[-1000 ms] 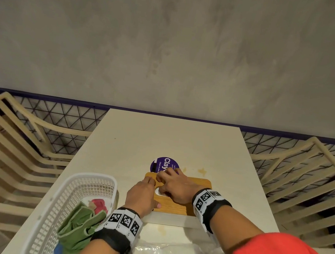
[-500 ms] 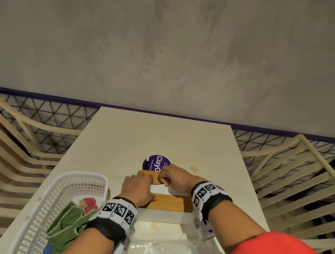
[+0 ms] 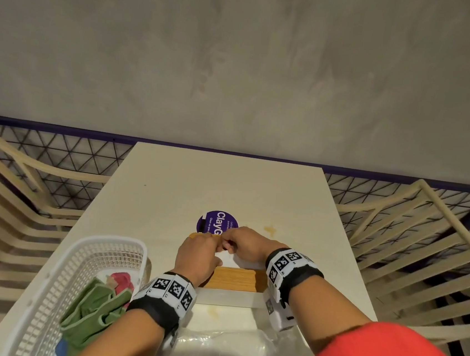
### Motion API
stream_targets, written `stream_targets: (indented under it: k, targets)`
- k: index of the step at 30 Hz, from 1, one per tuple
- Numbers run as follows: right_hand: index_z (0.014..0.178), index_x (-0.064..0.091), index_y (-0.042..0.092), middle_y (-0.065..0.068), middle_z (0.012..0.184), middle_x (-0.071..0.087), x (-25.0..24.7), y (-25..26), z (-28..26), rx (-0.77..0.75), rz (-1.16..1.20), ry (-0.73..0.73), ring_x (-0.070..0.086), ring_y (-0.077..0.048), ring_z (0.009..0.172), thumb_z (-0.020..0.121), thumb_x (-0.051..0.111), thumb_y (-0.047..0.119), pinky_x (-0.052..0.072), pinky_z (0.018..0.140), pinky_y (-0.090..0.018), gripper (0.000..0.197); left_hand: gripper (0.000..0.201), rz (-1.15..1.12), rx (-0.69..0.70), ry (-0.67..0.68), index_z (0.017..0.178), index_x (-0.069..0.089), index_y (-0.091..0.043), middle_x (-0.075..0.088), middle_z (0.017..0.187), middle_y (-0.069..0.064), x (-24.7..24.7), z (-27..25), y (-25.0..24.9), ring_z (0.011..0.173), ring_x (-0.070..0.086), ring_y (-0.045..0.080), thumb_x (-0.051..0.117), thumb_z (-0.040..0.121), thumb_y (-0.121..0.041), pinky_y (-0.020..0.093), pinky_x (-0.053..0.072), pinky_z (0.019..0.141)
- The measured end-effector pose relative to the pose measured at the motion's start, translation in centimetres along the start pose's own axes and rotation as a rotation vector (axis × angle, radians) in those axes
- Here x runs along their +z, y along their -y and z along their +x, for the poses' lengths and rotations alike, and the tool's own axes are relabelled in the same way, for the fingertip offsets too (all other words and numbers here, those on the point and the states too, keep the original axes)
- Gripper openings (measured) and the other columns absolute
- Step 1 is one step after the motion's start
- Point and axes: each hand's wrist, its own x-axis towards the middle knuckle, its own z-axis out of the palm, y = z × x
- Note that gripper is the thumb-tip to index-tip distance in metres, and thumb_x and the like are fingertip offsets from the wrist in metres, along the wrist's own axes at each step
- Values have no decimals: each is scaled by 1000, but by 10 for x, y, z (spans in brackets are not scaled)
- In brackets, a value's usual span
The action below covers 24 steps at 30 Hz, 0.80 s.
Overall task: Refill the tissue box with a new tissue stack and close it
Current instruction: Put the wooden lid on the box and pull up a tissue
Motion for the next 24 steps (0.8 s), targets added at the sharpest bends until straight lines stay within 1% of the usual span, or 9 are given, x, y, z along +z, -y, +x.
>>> stream_targets:
  k: [4, 7, 9, 11, 13, 15, 19, 22, 24]
  targets:
    - [62, 42, 17, 4, 61, 43, -3, 4, -3, -3, 49, -21, 37, -12, 58, 76, 42, -11, 28, 53, -14, 31, 7, 18, 4, -32, 87, 65, -16, 68, 97, 3, 1, -2, 0, 95, 60, 24, 60, 86, -20, 29, 41, 71]
    - [67, 51, 12, 3, 63, 50, -6, 5, -6, 0, 75, -42, 42, -13, 62, 79, 44, -10, 33, 57, -15, 25, 16, -17, -20, -37, 81, 69, -16, 70, 90, 2, 0, -2, 1, 89, 62, 22, 53, 87, -15, 27, 42, 66]
    - [72, 59, 7, -4, 73, 62, -3, 1, -9, 27, 90, -61, 50, -15, 70, 83, 51, -1, 42, 66, -23, 16, 17, -39, -15, -35, 80, 69, -16, 70, 90, 2, 0, -2, 1, 87, 62, 21, 53, 88, -16, 29, 45, 68]
    - [81, 67, 7, -4, 81, 64, 0, 0, -13, 41, 91, -72, 53, -14, 75, 84, 60, 8, 45, 71, -29, 8, 16, -34, 13, -26, 81, 68, -16, 68, 92, 1, 0, -3, 1, 88, 61, 21, 53, 88, -18, 31, 47, 72]
    - [86, 70, 7, -1, 82, 59, 3, 1, -16, 17, 23, -70, 50, -13, 76, 82, 65, 11, 42, 70, -27, 7, 16, -21, 30, 1, 84, 67, -16, 66, 96, 1, 3, -4, 2, 90, 60, 21, 52, 89, -20, 30, 45, 74]
    - [84, 72, 5, -1, 81, 59, 5, 4, -16, 7, -27, -64, 50, -13, 76, 82, 66, 8, 42, 69, -25, 6, 19, -11, 32, 43, 87, 69, -15, 68, 97, 1, 4, -4, 4, 92, 61, 22, 51, 90, -21, 30, 44, 76]
    - [80, 73, 7, -8, 87, 62, 13, 7, -14, -24, -130, -60, 57, -22, 82, 83, 62, 7, 47, 69, -32, 11, 25, 30, 9, 77, 88, 70, -12, 70, 96, 6, 4, -3, 8, 93, 61, 25, 49, 91, -24, 32, 45, 79]
    - [81, 73, 4, -3, 79, 56, 10, 7, -14, -42, -112, -46, 50, -15, 77, 83, 62, 4, 40, 66, -23, 11, 22, 70, 10, 30, 94, 70, -17, 68, 102, 5, 4, -2, 13, 98, 59, 25, 49, 91, -23, 33, 45, 83]
    - [81, 73, 2, 6, 69, 51, 5, 5, -16, -46, -63, -21, 45, -6, 69, 81, 64, 0, 33, 62, -10, 9, 23, 55, -1, 83, 106, 69, -20, 66, 111, 4, 4, -1, 13, 103, 59, 26, 51, 91, -24, 34, 45, 86]
